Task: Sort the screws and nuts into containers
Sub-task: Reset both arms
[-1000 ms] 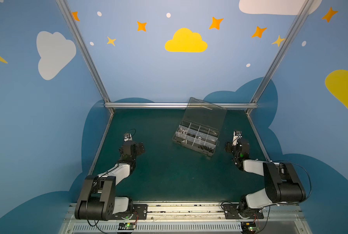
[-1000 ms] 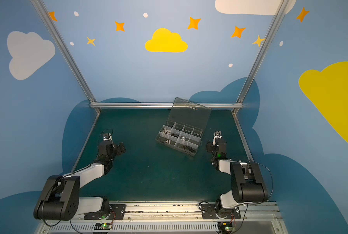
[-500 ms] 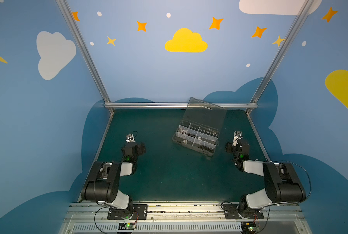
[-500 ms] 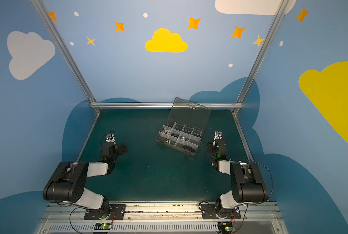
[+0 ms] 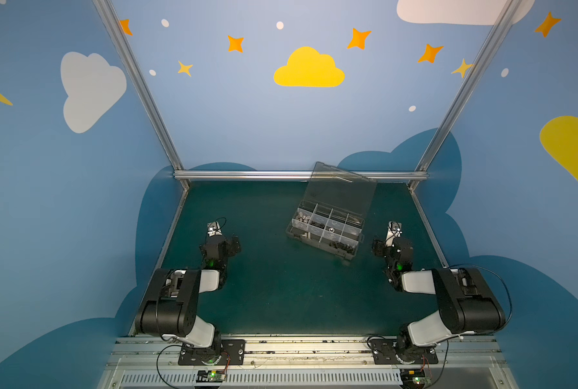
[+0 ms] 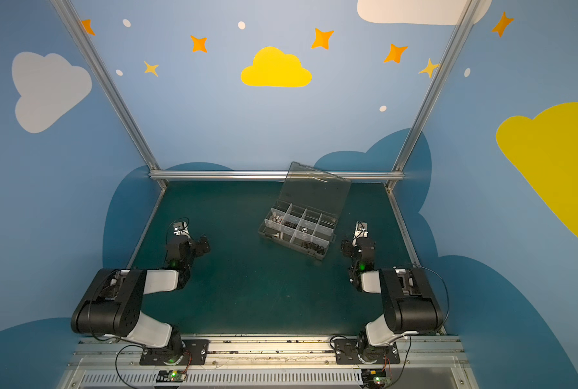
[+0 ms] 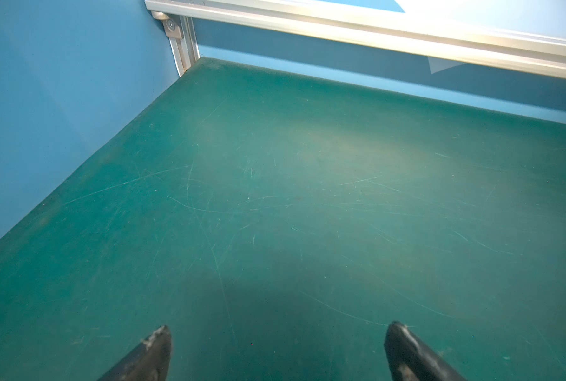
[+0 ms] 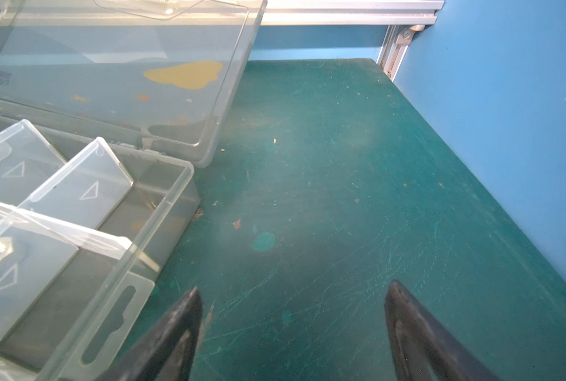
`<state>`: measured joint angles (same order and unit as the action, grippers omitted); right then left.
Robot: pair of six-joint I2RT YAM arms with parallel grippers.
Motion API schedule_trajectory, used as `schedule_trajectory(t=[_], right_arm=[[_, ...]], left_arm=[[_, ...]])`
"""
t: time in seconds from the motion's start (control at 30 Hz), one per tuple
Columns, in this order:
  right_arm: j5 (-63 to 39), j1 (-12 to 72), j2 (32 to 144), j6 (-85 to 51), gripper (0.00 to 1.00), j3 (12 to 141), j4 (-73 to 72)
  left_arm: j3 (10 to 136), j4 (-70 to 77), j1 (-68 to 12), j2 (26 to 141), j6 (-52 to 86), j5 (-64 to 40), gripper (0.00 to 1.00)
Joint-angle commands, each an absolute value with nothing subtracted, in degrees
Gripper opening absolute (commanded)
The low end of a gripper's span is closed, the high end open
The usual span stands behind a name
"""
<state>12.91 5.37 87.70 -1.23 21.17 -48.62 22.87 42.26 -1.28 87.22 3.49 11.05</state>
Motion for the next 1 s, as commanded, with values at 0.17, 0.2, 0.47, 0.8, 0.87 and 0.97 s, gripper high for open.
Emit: schedule_trajectory(t=[0.17, 0.2, 0.47, 0.8, 0.87, 0.97], right_arm=[[13.4, 5.1, 87.3, -1.8, 0.82, 21.7, -49.2], [13.3, 5.1, 87.1, -1.8, 0.82, 21.8, -48.9], [13.3, 5.1, 87.3, -1.8, 0.82, 21.7, -49.1], [13.4, 5.1, 87.2, -1.8, 0.82, 21.7, -49.2], [13.3, 5.1, 87.2, -1.8, 0.82, 21.7, -49.2], [13.3, 5.1, 87.2, -1.8, 0.82, 21.7, -49.2]], left_arm=[[23.6, 43.3, -1.0, 87.1, 3.7, 11.4, 1.00], [23.7, 43.4, -1.1, 87.1, 3.7, 11.4, 1.00], [23.7, 43.2, -1.0, 87.1, 3.8, 11.3, 1.00], [23.8, 43.2, -1.0, 87.2, 3.8, 11.3, 1.00], [23.7, 43.2, -1.0, 87.2, 3.8, 11.3, 1.00], [23.8, 43.2, -1.0, 87.3, 3.8, 11.3, 1.00]])
